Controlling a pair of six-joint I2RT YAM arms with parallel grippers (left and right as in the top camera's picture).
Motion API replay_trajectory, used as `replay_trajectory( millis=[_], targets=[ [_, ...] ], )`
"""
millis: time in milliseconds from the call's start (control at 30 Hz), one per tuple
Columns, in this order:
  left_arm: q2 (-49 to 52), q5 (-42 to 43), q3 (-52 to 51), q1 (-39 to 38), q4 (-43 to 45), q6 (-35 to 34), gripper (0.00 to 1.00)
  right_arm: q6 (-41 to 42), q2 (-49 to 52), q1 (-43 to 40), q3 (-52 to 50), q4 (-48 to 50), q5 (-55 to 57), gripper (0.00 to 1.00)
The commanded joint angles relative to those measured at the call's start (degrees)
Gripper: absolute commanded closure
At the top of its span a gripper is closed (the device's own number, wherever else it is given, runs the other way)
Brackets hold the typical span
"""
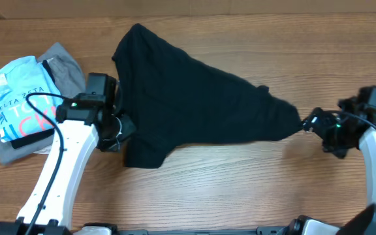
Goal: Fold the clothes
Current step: 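Lift the shirt with both grippers and stretch it between them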
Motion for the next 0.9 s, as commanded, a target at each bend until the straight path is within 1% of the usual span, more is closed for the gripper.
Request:
replay_trajectory(
  millis=[0,33,167,400,633,667,700,733,800,867],
  targets=[
    [-1.18,-0.07,0.9,-0.04,0.07,2.54,0.96,-0.15,4.94,2.73,1.07,1.92,-3.45,0.1],
    [-1.18,-0.04,0.9,-0.04,0.0,2.54,0.96,0.02,6.16,3.17,1.07,2.45,-3.93,0.12],
    [-1.18,-0.07,0.9,-0.04,0.02,2.51,0.96,2.6,11.52,4.55,1.07,4.68,-4.15,0.23],
    [-1.18,-0.09,0.9,-0.04,0.02,2.51,0.96,4.17,18.05,5.97,1.07,9.27,-4.59,0.26],
    [-1.18,-0.07,0.9,-0.04,0.0,2.51,0.96,4.35,21.27,8.22,1.07,13.44,-4.26,0.38],
    [-1.18,-0.09,0.9,-0.04,-0.02,2.51,0.96,4.39,21.27,8.37,1.07,13.75,-4.11,0.48],
    [-1.18,-0.09,0.9,-0.04,-0.02,2.54,0.96,4.46,21.27,8.46,1.09,14.14,-4.13,0.63],
    [-1.18,-0.09,0.9,-0.04,0.02,2.56,0.96,5.46,21.24,8.46,1.09,14.58,-4.04,0.88],
    [-1.2,-0.11,0.94,0.13,0.35,2.97,0.96,5.7,21.14,8.31,1.38,14.62,-3.89,0.96],
    [-1.2,-0.09,1.49,0.39,0.72,3.96,0.96,5.68,20.59,7.52,2.95,12.48,-3.85,0.96]
  ],
)
